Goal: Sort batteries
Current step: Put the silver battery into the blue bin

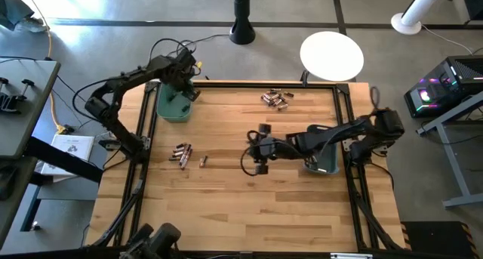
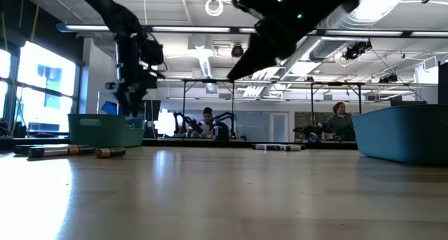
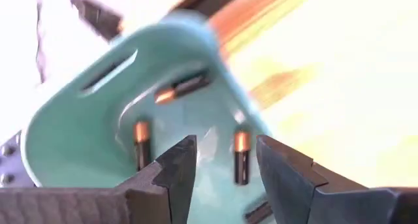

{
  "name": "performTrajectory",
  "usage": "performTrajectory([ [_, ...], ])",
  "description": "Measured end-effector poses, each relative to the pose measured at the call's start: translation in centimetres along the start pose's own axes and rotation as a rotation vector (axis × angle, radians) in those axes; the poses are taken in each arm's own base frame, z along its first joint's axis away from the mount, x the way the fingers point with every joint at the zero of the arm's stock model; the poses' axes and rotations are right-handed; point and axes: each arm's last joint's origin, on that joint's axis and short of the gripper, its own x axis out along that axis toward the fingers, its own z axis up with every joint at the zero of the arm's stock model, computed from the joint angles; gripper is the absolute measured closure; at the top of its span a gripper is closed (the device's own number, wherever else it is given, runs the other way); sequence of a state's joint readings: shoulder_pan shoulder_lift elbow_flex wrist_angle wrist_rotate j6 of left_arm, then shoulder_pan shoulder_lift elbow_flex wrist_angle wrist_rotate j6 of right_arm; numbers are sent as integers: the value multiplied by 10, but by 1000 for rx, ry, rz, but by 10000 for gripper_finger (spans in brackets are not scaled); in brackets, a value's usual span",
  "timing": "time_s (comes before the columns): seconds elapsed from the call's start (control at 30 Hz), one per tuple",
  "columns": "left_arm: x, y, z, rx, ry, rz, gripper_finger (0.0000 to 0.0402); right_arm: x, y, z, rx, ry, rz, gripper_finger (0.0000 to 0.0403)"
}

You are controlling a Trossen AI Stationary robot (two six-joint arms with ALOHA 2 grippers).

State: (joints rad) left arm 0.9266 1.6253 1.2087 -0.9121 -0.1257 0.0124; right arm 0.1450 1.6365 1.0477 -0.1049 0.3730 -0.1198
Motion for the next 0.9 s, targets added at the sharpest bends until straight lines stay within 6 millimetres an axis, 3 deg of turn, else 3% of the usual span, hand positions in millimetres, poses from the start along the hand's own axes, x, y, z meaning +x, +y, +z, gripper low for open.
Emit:
performTrajectory([
  [0.13,-29,-18,2,47,-148,-50,248,-28,-6,-4,-6,92,-103,235],
  [0.27,-50,-49,2,123,-337,-106,248,-44,-9,-19,23,100,-130,235],
  [0.47,-54,-110,-9,293,-664,-224,248,-37,-11,-62,189,-36,-155,235],
  [0.63,-44,-153,-31,372,-776,-334,248,-26,-19,-92,277,-93,-185,235],
  [0.73,-38,-173,-49,372,-809,-415,248,-24,-38,-89,324,-63,-242,236],
  [0.9,-33,-198,-75,320,-897,-557,248,-16,-100,-75,375,84,-166,236],
])
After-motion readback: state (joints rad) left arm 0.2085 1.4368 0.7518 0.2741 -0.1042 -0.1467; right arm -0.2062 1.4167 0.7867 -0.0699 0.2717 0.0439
